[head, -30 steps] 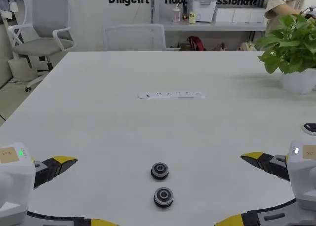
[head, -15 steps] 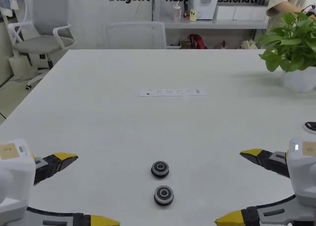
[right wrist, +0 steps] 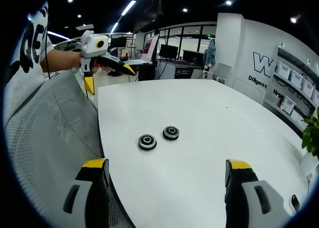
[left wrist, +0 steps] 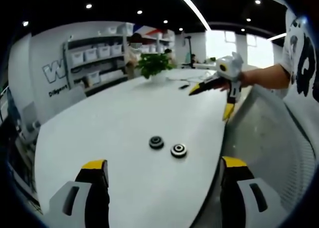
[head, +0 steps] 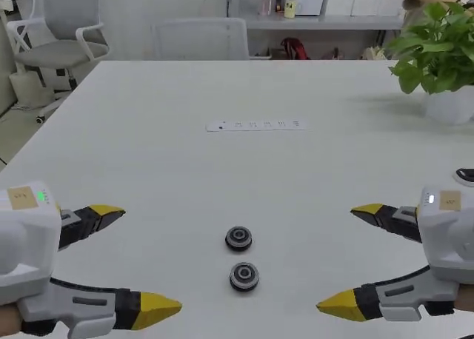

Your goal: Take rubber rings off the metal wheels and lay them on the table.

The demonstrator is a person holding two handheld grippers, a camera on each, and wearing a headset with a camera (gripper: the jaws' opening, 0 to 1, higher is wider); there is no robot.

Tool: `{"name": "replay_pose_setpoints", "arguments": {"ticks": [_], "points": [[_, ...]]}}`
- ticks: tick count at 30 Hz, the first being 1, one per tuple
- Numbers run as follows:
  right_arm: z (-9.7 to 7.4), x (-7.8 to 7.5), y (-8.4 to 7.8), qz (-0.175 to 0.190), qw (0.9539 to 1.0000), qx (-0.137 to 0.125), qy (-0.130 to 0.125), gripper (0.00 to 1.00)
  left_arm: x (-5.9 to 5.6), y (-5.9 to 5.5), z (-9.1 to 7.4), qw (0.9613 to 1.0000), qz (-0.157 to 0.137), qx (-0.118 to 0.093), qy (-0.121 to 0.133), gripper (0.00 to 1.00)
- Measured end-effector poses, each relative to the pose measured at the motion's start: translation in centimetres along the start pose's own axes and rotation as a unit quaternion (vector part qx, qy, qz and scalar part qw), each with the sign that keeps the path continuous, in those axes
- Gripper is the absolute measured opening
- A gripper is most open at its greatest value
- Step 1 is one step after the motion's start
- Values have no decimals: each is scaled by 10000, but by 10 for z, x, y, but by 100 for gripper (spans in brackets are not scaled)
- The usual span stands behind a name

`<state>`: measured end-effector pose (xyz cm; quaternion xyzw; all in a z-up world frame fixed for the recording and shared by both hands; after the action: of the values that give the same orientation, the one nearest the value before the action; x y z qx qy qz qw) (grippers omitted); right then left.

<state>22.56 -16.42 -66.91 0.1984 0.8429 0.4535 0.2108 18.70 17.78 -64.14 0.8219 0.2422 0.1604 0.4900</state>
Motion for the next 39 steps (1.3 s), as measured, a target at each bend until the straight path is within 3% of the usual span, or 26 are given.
{"name": "replay_pose_setpoints", "arguments": {"ticks": [7,13,24,32,39], "points": [[8,-2,-1,-140,9999,-17,97,93,3,-6,6,10000,30,23,-55,92],[14,-5,-6,25,9997,-67,217,92,6,-10,12,9997,159,46,-167,91],[27,-9,2,-8,9986,-266,458,88,10,-7,27,9987,306,-16,-410,87],[41,-12,6,-75,9974,-238,676,84,14,-6,37,9976,396,13,-569,83],[57,-6,7,-255,9951,-128,947,80,17,-5,46,9968,407,10,-688,80]]}}
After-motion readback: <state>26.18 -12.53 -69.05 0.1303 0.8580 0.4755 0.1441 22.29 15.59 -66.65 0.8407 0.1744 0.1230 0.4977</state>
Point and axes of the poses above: the centre of the closed fingertips' face, and the gripper's own axes: z roughly forward along the fingers, x roughly to its left, y roughly out of its top, the point moved 10 cm from there along -z, roughly backward along the fingers, and after that the axes turned 5 degrees about -y, right-handed, at the moved point
